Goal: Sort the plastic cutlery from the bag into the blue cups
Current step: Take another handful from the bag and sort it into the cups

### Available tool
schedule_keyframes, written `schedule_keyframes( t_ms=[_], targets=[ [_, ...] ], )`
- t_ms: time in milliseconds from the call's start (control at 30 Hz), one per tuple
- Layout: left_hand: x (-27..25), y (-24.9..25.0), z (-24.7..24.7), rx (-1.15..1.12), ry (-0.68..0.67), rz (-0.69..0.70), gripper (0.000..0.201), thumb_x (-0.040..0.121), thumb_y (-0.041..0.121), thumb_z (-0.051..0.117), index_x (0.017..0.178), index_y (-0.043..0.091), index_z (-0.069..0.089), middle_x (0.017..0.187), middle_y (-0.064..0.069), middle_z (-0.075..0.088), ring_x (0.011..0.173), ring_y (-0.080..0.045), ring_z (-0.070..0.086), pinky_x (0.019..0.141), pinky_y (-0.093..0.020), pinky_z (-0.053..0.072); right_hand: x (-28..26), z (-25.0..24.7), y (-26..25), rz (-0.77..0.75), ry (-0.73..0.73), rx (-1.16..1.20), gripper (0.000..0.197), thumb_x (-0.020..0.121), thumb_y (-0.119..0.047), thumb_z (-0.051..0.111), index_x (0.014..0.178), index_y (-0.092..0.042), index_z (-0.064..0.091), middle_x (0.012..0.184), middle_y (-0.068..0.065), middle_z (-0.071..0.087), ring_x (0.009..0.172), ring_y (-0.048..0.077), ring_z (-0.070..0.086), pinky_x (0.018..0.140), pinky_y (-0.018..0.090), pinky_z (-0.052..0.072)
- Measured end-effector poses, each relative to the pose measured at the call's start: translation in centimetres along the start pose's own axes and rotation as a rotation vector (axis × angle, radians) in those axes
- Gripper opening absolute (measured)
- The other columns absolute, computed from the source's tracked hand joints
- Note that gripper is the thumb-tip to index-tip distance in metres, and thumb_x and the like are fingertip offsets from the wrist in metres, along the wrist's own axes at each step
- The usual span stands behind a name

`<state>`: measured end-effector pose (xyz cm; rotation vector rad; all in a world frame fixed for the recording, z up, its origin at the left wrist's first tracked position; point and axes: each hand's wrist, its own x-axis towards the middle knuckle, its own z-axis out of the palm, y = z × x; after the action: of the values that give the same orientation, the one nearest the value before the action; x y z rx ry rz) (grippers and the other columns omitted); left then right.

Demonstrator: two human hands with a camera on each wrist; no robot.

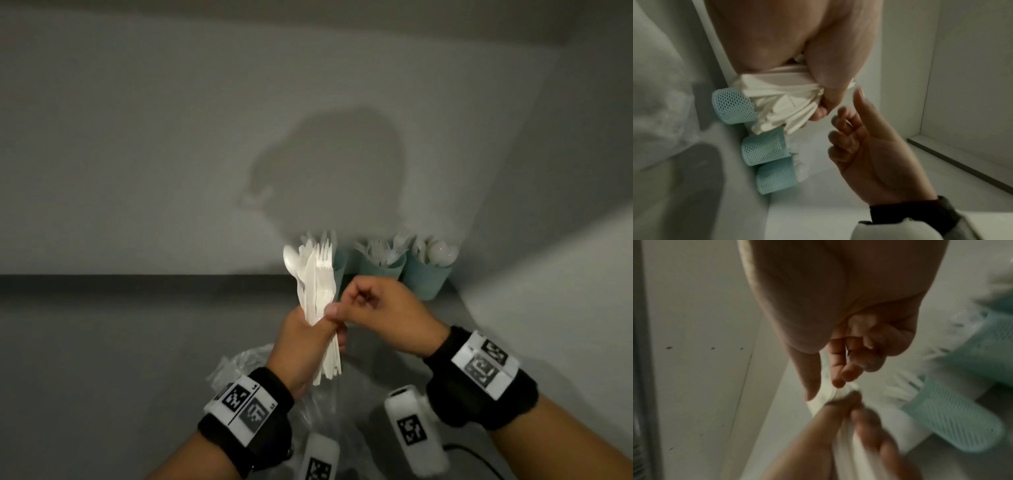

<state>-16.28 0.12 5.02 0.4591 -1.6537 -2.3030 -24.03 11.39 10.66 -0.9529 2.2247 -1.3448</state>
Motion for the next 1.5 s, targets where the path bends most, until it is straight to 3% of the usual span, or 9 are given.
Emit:
schedule_keyframes(
  t_ms=[100,267,500,633,700,867,1100,1333,1500],
  targets=[
    [-1.1,-0.6,0.2,0.069,-0.012,0.022,0.017,0.087,0.016,0.061,0.102,0.010,0.067,0.081,-0.014,0.067,0.070,-0.019,0.061,0.063,-0.032,0.052,-1.1,2.3,0.6,0.043,0.116,0.117,0.034,0.075,-0.024,0.077,0.077,0.004,0.058,0.064,0.021,0.061,0.053,0.023,0.060,0.060,0.036,0.051],
    [-2.8,-0.5,0.1,0.076,-0.053,0.056,0.015,0.090,0.005,0.056,0.103,0.003,0.063,0.064,-0.004,0.058,0.058,-0.013,0.053,0.055,-0.026,0.048,-2.2,2.4,0.4,0.071,0.101,0.177,0.031,0.079,-0.021,0.073,0.080,0.008,0.062,0.052,0.005,0.062,0.044,0.011,0.057,0.049,0.014,0.043],
    [-3.9,-0.5,0.1,0.005,-0.119,-0.011,0.016,0.093,0.008,0.055,0.108,0.007,0.058,0.069,-0.004,0.058,0.060,-0.011,0.057,0.059,-0.024,0.053,-1.8,2.1,-0.2,0.103,0.152,0.201,0.024,0.087,-0.022,0.064,0.088,0.002,0.067,0.057,-0.003,0.054,0.038,-0.004,0.046,0.042,0.007,0.037],
    [-3.4,-0.4,0.0,0.052,-0.059,0.070,0.019,0.095,0.015,0.053,0.111,0.008,0.061,0.074,-0.012,0.061,0.065,-0.021,0.059,0.060,-0.031,0.052,-2.2,3.6,-0.8,0.021,0.301,0.018,0.033,0.076,-0.037,0.074,0.077,-0.007,0.060,0.055,0.002,0.056,0.040,-0.001,0.047,0.045,0.011,0.040],
    [-3.3,-0.3,-0.1,0.067,-0.034,0.130,0.021,0.097,0.008,0.048,0.108,0.010,0.065,0.089,-0.017,0.071,0.080,-0.028,0.068,0.071,-0.034,0.057,-2.6,4.5,-1.2,-0.035,0.330,-0.117,0.037,0.068,-0.044,0.077,0.071,-0.014,0.057,0.054,-0.005,0.051,0.045,0.001,0.044,0.047,0.012,0.038],
    [-3.4,-0.4,-0.6,0.108,-0.022,0.188,0.038,0.094,-0.004,0.044,0.122,0.017,0.060,0.111,-0.005,0.072,0.104,-0.014,0.068,0.084,-0.027,0.056,-1.4,5.3,-1.4,-0.069,0.251,-0.111,0.018,0.075,-0.028,0.073,0.068,-0.016,0.063,0.061,0.001,0.063,0.049,0.002,0.047,0.053,0.014,0.039],
    [-3.4,-0.1,-1.9,0.123,-0.013,0.234,0.028,0.094,0.008,0.054,0.118,0.020,0.061,0.106,-0.010,0.072,0.100,-0.025,0.068,0.084,-0.036,0.056,-0.6,5.7,-1.1,-0.079,0.195,0.025,0.019,0.082,-0.022,0.064,0.065,-0.023,0.056,0.055,-0.003,0.057,0.047,0.008,0.051,0.054,0.030,0.048],
    [-3.3,-0.3,-1.9,0.093,-0.023,0.241,0.032,0.094,0.008,0.053,0.124,0.021,0.057,0.108,-0.009,0.071,0.099,-0.024,0.068,0.082,-0.032,0.056,-0.6,5.8,-1.6,-0.139,0.224,-0.038,0.016,0.084,-0.015,0.058,0.071,-0.015,0.050,0.054,-0.006,0.051,0.046,0.006,0.046,0.050,0.022,0.043],
    [-3.1,-0.5,-2.3,0.131,-0.031,0.224,0.034,0.093,0.006,0.054,0.124,0.018,0.057,0.101,-0.008,0.072,0.086,-0.025,0.069,0.076,-0.034,0.056,-0.5,5.6,-1.9,-0.180,0.279,-0.037,0.017,0.084,-0.014,0.056,0.070,-0.016,0.047,0.051,0.013,0.050,0.046,0.022,0.046,0.051,0.034,0.044]
  ],
)
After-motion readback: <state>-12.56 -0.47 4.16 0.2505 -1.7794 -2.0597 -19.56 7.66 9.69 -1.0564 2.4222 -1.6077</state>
